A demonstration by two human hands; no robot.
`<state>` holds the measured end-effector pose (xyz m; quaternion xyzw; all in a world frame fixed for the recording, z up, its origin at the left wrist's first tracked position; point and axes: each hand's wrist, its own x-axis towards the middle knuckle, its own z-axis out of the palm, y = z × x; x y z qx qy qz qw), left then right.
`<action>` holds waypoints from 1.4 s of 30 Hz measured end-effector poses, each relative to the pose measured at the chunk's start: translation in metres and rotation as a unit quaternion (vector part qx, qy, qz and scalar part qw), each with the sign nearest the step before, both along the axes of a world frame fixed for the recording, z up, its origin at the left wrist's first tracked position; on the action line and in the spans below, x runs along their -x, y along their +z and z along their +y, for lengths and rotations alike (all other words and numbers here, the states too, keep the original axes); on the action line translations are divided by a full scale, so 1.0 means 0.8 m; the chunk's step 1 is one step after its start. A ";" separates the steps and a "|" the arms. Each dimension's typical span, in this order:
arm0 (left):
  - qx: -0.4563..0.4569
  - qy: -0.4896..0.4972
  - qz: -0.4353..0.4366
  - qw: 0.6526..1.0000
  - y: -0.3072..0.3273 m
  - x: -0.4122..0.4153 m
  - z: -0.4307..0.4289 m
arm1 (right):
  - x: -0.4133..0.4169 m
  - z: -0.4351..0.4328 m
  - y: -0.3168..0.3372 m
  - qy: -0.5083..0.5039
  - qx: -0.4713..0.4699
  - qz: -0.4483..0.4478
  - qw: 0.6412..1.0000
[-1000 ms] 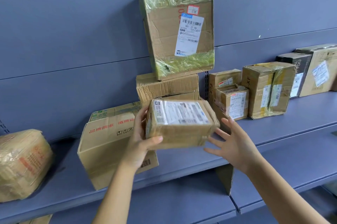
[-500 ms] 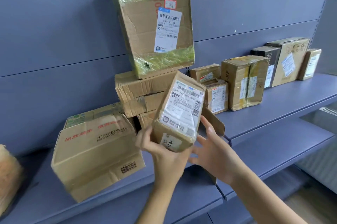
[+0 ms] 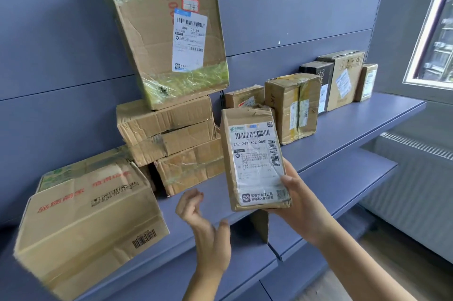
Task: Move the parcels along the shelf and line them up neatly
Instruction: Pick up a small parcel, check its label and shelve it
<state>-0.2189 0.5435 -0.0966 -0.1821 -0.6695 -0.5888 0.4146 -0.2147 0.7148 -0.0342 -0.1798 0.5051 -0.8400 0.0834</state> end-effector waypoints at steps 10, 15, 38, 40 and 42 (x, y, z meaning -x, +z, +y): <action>0.005 -0.075 -0.107 0.991 0.079 0.027 0.090 | 0.008 0.110 0.005 -0.060 0.009 0.039 0.997; 0.022 -0.144 -0.109 0.983 0.095 0.051 0.201 | 0.008 0.215 0.008 -0.123 0.024 0.029 0.992; 0.111 -0.406 -0.161 0.893 0.054 0.194 0.642 | 0.027 0.595 -0.022 -0.421 0.006 -0.037 0.906; 0.096 -0.410 -0.180 0.889 0.058 0.226 0.664 | 0.060 0.615 -0.021 -0.425 -0.015 -0.045 0.904; 0.085 -0.413 -0.190 0.886 0.063 0.257 0.682 | 0.094 0.629 -0.016 -0.420 -0.027 -0.048 0.906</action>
